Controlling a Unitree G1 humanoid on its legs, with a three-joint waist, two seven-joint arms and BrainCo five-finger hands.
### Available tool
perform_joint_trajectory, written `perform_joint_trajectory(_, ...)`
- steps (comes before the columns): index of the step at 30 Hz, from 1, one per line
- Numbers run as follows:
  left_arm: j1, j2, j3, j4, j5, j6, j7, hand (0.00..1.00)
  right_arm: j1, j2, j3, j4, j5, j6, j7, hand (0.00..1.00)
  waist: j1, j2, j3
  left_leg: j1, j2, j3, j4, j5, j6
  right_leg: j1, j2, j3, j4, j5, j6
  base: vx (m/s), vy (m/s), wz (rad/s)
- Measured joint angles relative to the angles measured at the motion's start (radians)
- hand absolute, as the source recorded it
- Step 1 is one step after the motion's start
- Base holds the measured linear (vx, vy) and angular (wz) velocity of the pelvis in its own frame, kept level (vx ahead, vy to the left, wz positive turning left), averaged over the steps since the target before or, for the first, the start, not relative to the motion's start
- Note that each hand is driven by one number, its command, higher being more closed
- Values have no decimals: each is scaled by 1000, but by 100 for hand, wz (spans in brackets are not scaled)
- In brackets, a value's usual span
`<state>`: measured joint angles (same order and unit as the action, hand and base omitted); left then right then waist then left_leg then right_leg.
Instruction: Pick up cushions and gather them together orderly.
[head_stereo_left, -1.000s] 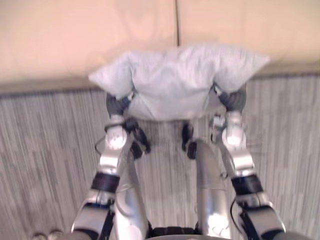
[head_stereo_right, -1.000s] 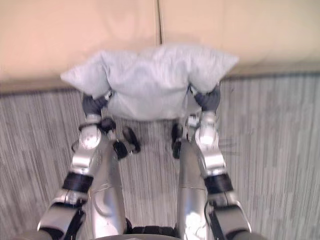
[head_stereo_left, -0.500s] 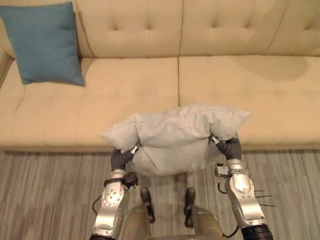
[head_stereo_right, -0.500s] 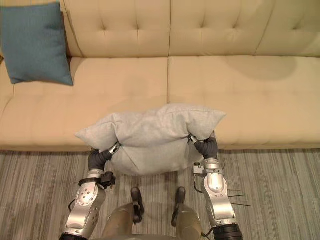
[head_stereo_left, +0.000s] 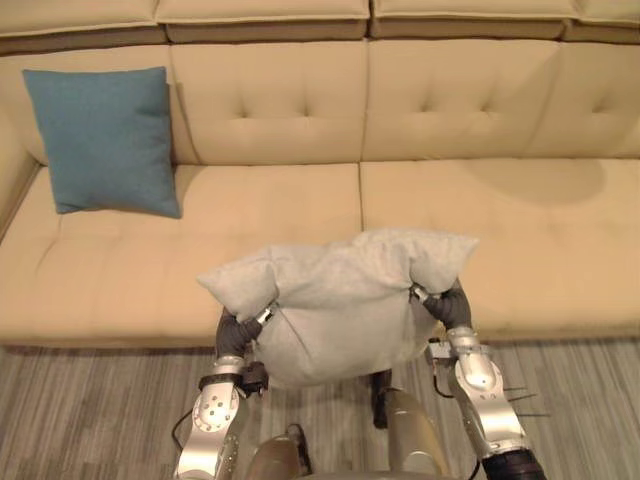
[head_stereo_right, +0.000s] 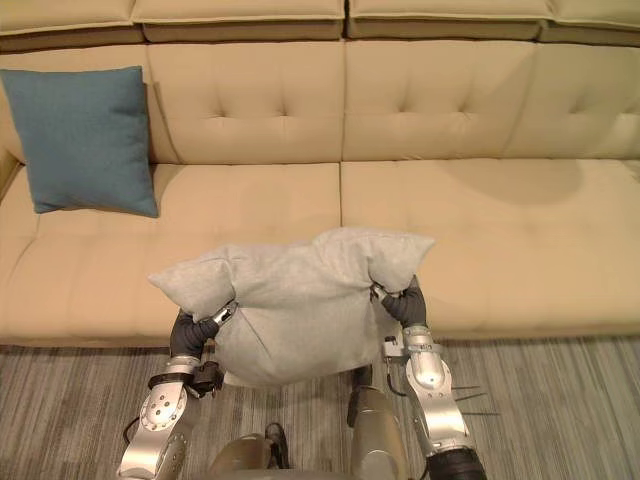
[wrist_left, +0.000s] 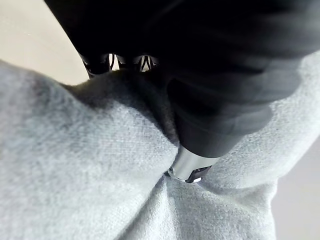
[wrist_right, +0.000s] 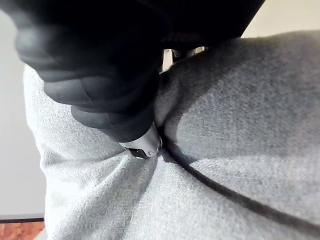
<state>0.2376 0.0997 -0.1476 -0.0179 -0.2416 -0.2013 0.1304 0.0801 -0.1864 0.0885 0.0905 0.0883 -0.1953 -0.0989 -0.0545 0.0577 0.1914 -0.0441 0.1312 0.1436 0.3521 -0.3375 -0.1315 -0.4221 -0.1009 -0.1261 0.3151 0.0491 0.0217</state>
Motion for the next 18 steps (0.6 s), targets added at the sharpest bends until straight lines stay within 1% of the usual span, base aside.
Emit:
perform_joint_trajectory(1,-4,-3,0,0,0,-1,-1,100,-2,1,-9,0,-1,6,9,100,1,10,-4,-32,22,-13,58,20,-14,2,16,-14,3,-15,-14,654,-241,-1)
perform_joint_trajectory(2,-25,-2,1,8,0,-1,-6,100,-4,5,-19,-4,0,7,12,100,13,11,-3,-113,60,-32,228,77,-37,31,42,-27,-23,-29,-33,454,-175,-3)
perform_joint_trajectory(3,-30,-3,1,12,0,-1,-9,100,-4,5,-20,-5,0,7,12,100,14,12,-3,-131,68,-32,268,94,-36,40,47,-29,-32,-31,-35,415,-180,-2)
perform_joint_trajectory(4,-47,-5,2,31,0,-1,-22,100,-1,-4,-25,-17,0,8,11,100,15,11,-2,-198,100,-27,417,189,-10,91,62,-36,-75,-36,-43,311,-104,-1)
perform_joint_trajectory(5,-49,-5,1,44,-1,-1,-25,100,0,-10,-29,-36,1,8,11,100,18,8,0,-243,126,-17,527,186,-4,149,68,-35,-117,-39,-49,380,-115,-5)
perform_joint_trajectory(6,-49,-9,-1,48,0,-1,-26,100,1,-9,-34,-50,2,8,10,100,18,8,0,-259,132,-5,555,173,16,171,69,-32,-133,-39,-49,338,-58,-11)
perform_joint_trajectory(7,-51,-17,-3,49,0,-1,-32,100,3,-8,-41,-85,2,6,7,100,18,8,0,-288,133,25,569,156,43,205,65,-25,-161,-39,-49,279,-6,-21)
perform_joint_trajectory(8,-57,-19,-3,49,1,-1,-38,100,-2,-7,-46,-115,2,4,6,100,26,7,0,-313,133,53,535,136,71,226,63,-7,-184,-39,-49,255,20,-25)
perform_joint_trajectory(9,-61,-18,-3,50,1,-1,-38,100,-7,-7,-49,-122,2,4,6,100,29,7,0,-325,131,59,507,130,80,234,61,0,-193,-39,-49,221,73,-31)
perform_joint_trajectory(10,-69,-17,-3,50,6,0,-38,100,-17,-7,-52,-123,2,3,5,100,34,7,0,-341,125,59,438,127,86,241,58,5,-201,-39,-48,186,127,-30)
perform_joint_trajectory(11,-81,-18,-3,50,19,0,-38,100,-24,-7,-57,-121,1,3,1,100,37,8,0,-338,103,51,285,137,79,241,50,9,-198,-41,-40,203,189,-32)
perform_joint_trajectory(12,-88,-19,-3,49,19,-1,-38,100,-26,-8,-59,-120,1,3,-4,100,40,14,-3,-315,91,54,127,209,59,242,48,18,-196,-48,-20,194,243,-38)
perform_joint_trajectory(13,-100,-20,-3,52,20,-2,-37,100,-30,2,-61,-113,1,3,-7,100,38,27,-3,-292,89,51,37,241,54,245,57,31,-196,-63,12,163,212,-18)
perform_joint_trajectory(14,-114,-10,-3,55,22,0,-35,100,-30,9,-64,-111,1,5,-10,100,32,23,-3,-285,69,50,5,241,56,237,48,34,-197,-60,20,138,217,4)
perform_joint_trajectory(15,-136,3,-1,56,24,0,-34,100,-34,32,-73,-111,1,5,-11,100,21,12,-3,-281,37,54,-44,251,70,216,23,44,-194,-60,23,95,185,17)
perform_joint_trajectory(16,-151,8,4,56,26,0,-20,100,-51,48,-76,-107,-2,6,-15,100,24,7,-2,-280,11,76,-76,264,85,197,-1,50,-198,-55,34,78,180,4)
perform_joint_trajectory(18,-159,8,15,56,26,0,-6,100,-89,55,-68,-88,-9,8,-19,100,28,7,-2,-273,-8,102,-98,268,91,185,-18,73,-206,-47,46,50,138,-26)
